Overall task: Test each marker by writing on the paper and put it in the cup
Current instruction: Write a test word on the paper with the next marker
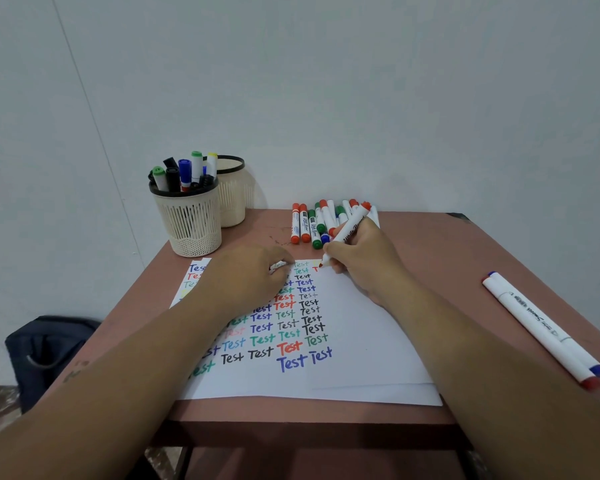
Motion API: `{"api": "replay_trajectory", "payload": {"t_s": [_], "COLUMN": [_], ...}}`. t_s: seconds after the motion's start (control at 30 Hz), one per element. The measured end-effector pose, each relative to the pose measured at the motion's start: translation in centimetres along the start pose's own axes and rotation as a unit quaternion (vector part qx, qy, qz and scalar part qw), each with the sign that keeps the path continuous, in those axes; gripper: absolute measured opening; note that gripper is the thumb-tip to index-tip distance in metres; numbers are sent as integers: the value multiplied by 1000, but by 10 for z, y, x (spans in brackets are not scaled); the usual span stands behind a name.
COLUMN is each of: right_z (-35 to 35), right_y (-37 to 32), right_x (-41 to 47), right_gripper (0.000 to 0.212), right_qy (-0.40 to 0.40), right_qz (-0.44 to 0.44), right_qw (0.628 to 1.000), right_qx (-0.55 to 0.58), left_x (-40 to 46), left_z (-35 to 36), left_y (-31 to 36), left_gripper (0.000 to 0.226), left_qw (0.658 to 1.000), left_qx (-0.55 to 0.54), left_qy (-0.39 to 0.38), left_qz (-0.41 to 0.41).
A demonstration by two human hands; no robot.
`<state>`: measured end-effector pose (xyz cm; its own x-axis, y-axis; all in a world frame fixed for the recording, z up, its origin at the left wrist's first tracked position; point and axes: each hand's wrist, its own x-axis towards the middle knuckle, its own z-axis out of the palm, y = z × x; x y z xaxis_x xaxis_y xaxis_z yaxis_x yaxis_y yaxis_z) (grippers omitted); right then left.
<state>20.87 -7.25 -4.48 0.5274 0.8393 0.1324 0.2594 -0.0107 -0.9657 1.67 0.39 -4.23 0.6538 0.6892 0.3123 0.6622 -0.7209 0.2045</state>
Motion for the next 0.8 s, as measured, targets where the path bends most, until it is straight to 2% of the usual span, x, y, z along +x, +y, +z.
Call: {"api": "replay_trajectory", "payload": {"t_s": [0.3, 0.8], "right_z": [2, 1], "right_y": [0, 3], "right_x": [1, 4], "right_gripper": [20, 20], "right_qy": [-3, -4], "right_qz": [-14, -9], "right_qw": [998, 998], "right_qx": [-61, -59], "left_x": [1, 2], "left_z": [1, 4], "left_y": [-1, -3], "left_gripper": [30, 29], "left_qw": [1000, 1000], "left_qx": [9, -1], "left_qy": [-12, -3], "left_qz": [-9, -4]}}
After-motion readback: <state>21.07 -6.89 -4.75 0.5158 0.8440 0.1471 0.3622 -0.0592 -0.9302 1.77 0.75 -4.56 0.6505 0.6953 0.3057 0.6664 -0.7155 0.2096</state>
